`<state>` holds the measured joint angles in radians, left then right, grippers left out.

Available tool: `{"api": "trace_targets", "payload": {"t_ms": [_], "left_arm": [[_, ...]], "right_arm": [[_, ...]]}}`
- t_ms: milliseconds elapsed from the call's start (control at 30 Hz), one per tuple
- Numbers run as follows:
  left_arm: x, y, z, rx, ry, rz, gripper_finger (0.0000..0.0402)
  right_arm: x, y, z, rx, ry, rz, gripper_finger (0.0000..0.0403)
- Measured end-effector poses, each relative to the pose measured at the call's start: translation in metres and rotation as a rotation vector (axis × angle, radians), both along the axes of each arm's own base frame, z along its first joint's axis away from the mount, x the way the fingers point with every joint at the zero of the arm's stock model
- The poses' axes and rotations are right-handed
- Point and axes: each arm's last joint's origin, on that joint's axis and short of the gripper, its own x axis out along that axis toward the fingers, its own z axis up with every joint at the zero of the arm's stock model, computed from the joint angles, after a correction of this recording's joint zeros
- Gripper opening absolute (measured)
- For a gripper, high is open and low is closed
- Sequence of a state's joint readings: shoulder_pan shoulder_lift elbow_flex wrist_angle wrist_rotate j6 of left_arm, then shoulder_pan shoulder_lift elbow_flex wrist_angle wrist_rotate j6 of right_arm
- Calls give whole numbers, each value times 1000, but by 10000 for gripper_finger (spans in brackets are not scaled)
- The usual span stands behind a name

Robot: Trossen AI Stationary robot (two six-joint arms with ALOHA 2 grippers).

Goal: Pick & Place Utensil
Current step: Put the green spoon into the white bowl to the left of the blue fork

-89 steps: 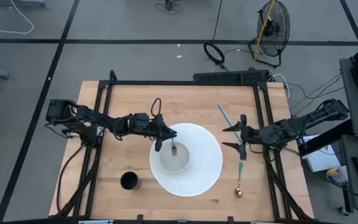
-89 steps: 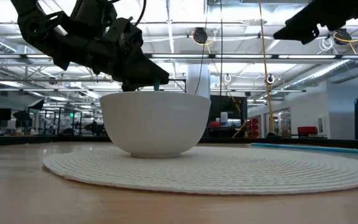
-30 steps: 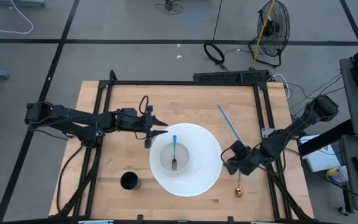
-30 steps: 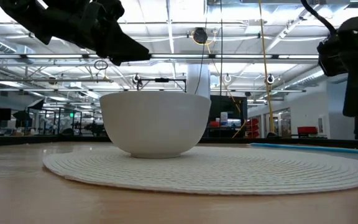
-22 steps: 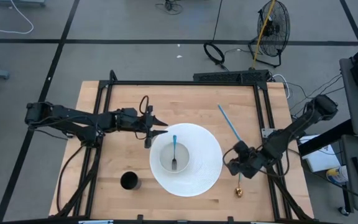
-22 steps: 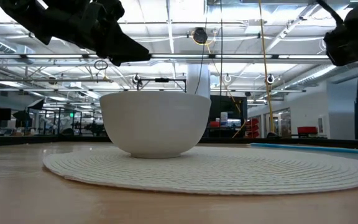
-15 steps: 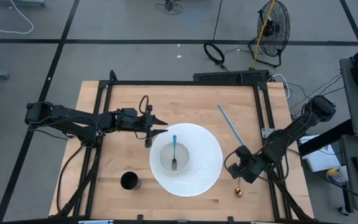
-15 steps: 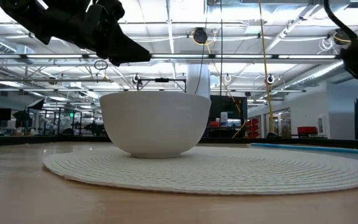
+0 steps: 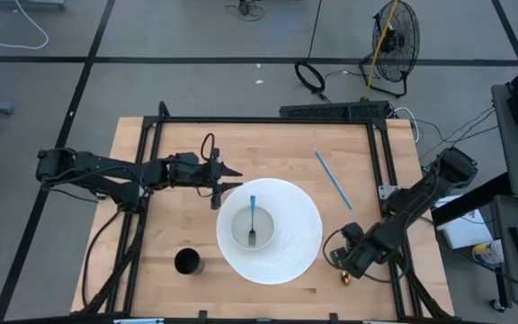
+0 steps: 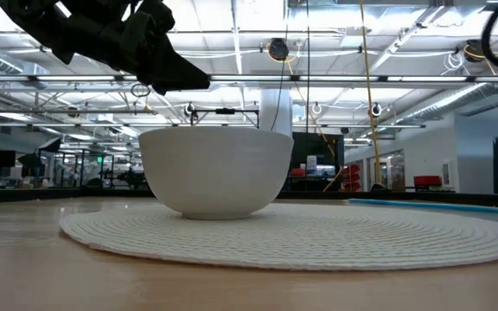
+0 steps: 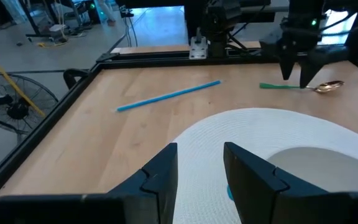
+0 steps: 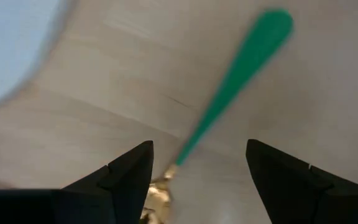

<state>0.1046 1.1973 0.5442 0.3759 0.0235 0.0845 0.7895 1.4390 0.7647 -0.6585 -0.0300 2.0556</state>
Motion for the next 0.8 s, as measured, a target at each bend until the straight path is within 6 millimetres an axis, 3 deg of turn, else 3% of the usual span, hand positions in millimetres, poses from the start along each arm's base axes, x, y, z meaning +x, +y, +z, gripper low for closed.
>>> {"api": "trace_targets", "payload": {"t_ms": [200,500,800], "left_arm": [[0,0,0,-1,0,0,136],[0,0,-1,-5,9,1,136],[-1,0,-2,-6,23,0,136]], "right_arm": [[3,6,-13,11,74,-39,251],[2,6,-16,32,136,-114,246],[3,5,-17,50,155,-115,150]]}}
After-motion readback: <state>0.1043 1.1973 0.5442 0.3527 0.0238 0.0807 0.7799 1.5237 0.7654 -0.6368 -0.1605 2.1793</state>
